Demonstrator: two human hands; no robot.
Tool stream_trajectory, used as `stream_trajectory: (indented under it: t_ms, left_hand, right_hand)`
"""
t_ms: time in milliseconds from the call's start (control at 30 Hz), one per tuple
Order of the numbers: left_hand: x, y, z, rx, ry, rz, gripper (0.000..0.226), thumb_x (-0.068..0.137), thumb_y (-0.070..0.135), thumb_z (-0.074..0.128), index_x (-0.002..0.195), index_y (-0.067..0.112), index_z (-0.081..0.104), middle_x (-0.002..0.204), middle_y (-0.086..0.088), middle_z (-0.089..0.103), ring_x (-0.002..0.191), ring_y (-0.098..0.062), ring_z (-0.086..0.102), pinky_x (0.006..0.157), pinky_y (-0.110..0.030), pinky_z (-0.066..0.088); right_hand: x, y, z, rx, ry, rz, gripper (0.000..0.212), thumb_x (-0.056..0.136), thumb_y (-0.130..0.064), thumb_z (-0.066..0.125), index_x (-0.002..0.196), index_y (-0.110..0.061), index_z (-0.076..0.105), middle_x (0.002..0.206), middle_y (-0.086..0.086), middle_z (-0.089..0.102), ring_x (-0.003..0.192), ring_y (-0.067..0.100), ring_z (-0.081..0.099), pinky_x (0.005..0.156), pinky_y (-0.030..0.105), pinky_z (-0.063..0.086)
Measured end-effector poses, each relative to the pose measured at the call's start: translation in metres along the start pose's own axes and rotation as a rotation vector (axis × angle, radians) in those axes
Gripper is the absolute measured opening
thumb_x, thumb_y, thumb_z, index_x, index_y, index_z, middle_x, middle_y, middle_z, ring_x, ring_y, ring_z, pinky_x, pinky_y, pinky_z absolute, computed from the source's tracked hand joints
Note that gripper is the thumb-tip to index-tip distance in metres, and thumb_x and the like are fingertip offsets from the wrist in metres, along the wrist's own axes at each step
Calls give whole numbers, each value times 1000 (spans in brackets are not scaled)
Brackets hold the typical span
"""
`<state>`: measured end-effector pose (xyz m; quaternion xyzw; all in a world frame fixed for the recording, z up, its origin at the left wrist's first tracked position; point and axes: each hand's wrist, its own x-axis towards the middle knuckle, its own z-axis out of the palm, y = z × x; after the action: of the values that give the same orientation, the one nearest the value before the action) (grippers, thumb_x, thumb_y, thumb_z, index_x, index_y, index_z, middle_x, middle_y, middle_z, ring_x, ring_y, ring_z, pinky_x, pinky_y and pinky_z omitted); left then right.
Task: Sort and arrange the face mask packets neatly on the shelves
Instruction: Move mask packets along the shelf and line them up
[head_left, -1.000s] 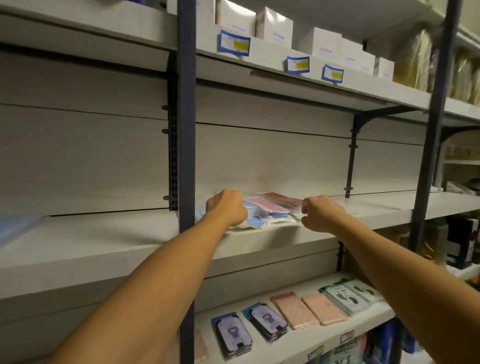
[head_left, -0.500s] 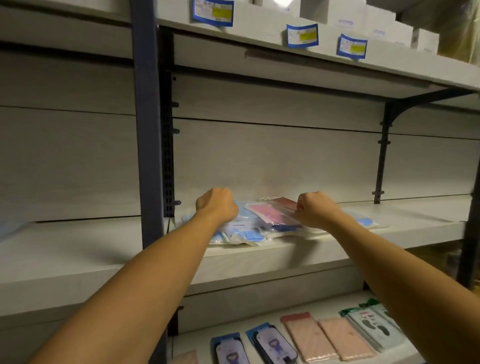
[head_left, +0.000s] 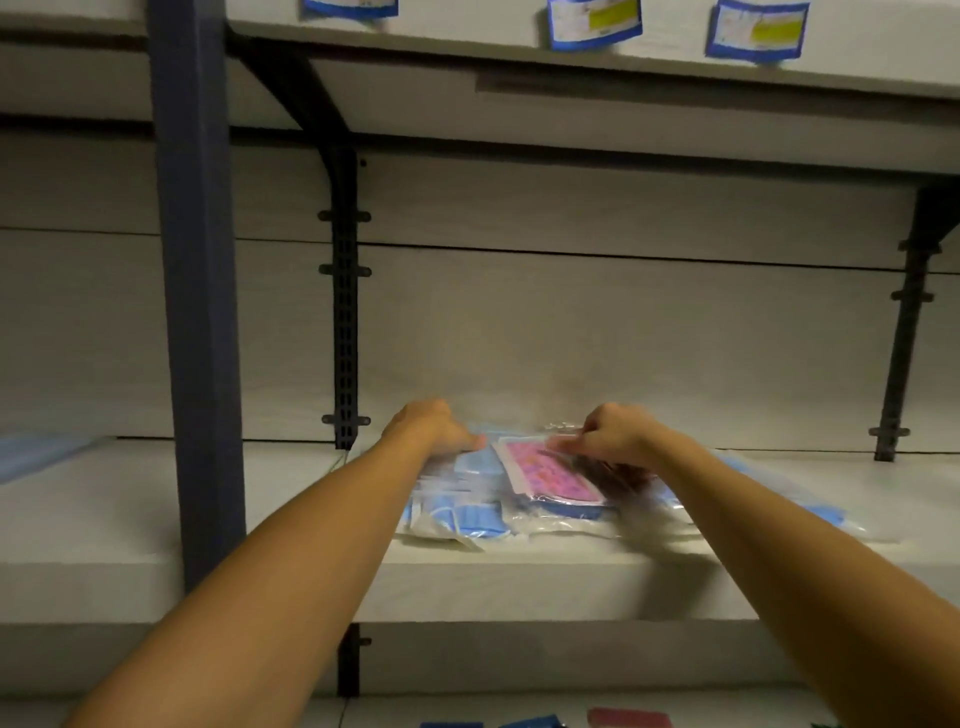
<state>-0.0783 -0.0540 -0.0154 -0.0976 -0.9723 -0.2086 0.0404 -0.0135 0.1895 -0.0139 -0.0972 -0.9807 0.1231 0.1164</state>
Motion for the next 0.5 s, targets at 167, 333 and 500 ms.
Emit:
stream_trajectory:
  t_ms: [167,333,500]
  left_hand:
    - [5,0,-1,-10,20,-94,44,84,46,79,99,8,63,97,-10,67,82,-26,66,65,-28,49]
    - [10,-8,-12,-101,10,-137,15,85,13,77,85,4,65,85,-14,64,85,-27,69,71,-31,50]
    - [12,-11,-21,-335,63,-171,13,84,-5,61,77,4,54,79,-14,56,70,-28,57,70,-37,52]
  right_hand:
    - [11,1,0,124,-150,3,65,62,-70,82,86,-10,76,79,6,74,67,22,64,64,28,49]
    - [20,5,-4,95,-183,49,48,69,-52,86,91,-10,78,85,9,77,68,25,66,70,35,58]
    - [17,7,-9,314,-108,50,55,75,-26,90,121,-13,63,92,6,65,77,22,58,72,32,50]
